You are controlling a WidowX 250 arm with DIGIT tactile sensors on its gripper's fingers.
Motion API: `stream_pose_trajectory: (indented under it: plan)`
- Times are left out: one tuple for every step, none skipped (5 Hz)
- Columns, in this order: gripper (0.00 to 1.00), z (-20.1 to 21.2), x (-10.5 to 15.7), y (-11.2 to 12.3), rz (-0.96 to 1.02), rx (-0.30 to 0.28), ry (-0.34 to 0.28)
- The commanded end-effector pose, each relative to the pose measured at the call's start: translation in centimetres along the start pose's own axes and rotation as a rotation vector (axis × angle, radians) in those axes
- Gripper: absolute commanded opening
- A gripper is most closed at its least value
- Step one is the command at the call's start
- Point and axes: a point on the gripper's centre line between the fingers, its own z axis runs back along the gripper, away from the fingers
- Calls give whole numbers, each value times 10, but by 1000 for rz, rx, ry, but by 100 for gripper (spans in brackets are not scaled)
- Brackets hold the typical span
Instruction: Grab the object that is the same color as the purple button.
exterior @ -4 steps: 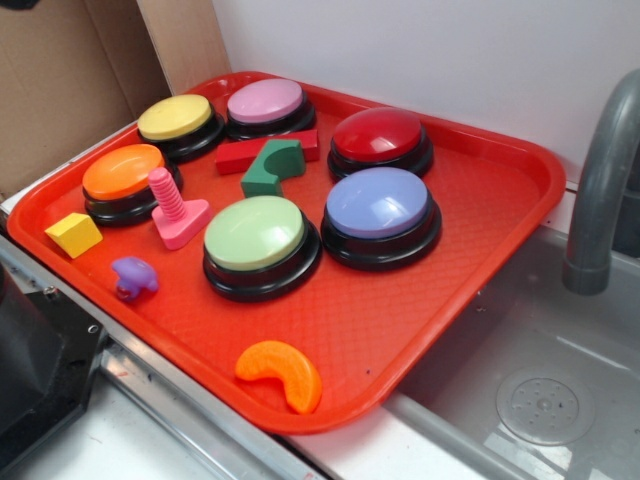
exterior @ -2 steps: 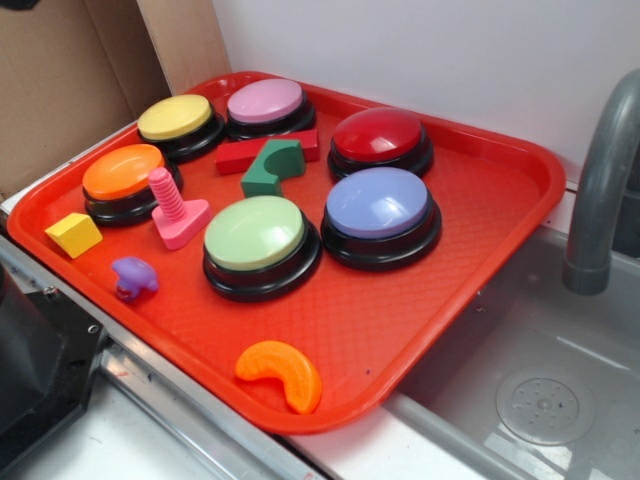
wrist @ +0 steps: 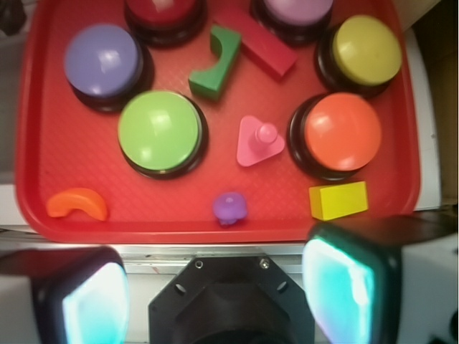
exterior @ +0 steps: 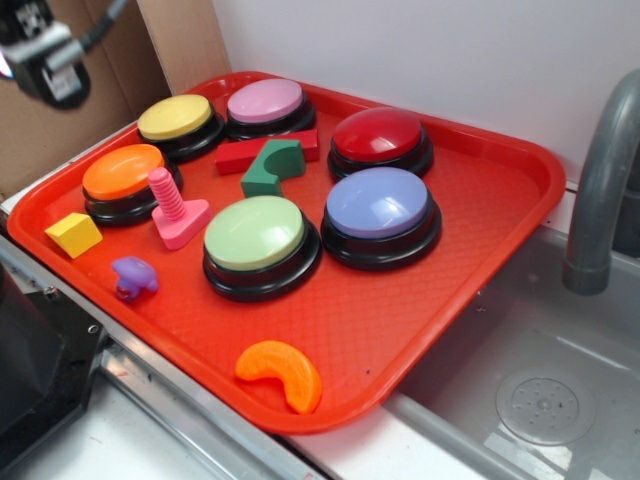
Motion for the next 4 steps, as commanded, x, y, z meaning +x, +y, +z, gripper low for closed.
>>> stream_pose_trajectory:
  plan:
    - [100,-70,0,17,41,35,-7]
    - [100,-97,-3,21,34,46,-6]
    - [100,-113,-6,23,30,66,-5]
    - [100,-140,-6,25,36,58,7]
